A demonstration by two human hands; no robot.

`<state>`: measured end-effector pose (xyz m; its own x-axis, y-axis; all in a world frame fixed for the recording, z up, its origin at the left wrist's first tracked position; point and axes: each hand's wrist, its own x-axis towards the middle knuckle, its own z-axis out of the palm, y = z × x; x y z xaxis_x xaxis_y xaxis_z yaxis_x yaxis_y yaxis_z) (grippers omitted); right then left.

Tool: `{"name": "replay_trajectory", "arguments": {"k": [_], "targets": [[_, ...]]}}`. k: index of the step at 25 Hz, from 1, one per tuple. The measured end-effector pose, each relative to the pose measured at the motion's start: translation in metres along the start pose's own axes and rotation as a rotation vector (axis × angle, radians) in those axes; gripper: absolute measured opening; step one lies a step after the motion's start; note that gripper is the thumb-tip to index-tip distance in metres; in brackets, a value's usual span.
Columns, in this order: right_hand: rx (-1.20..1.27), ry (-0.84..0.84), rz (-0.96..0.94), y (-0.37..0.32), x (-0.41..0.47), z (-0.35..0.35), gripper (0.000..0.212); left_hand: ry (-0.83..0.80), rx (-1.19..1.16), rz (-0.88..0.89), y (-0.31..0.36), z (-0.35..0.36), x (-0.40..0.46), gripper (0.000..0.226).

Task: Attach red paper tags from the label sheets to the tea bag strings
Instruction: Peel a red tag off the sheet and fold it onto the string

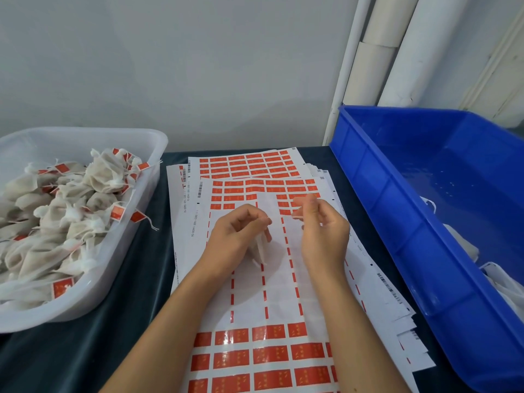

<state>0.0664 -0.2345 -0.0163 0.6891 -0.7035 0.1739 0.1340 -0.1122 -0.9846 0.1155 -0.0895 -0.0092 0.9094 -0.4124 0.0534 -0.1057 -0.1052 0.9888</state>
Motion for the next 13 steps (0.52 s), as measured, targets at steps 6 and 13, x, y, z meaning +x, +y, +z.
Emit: {"name": "replay_trajectory", "arguments": {"k": [6,13], "targets": [[-0.68,0.056,-0.138,0.016,0.004,-0.005,0.024,0.063,-0.047,-0.01,-0.001,-0.002,0.002,0.023],[-1.292,-0.085,-0.196,0.015,0.013,0.021,0.064,0.082,-0.036,0.015,-0.003,0.0,0.002,0.023]]}}
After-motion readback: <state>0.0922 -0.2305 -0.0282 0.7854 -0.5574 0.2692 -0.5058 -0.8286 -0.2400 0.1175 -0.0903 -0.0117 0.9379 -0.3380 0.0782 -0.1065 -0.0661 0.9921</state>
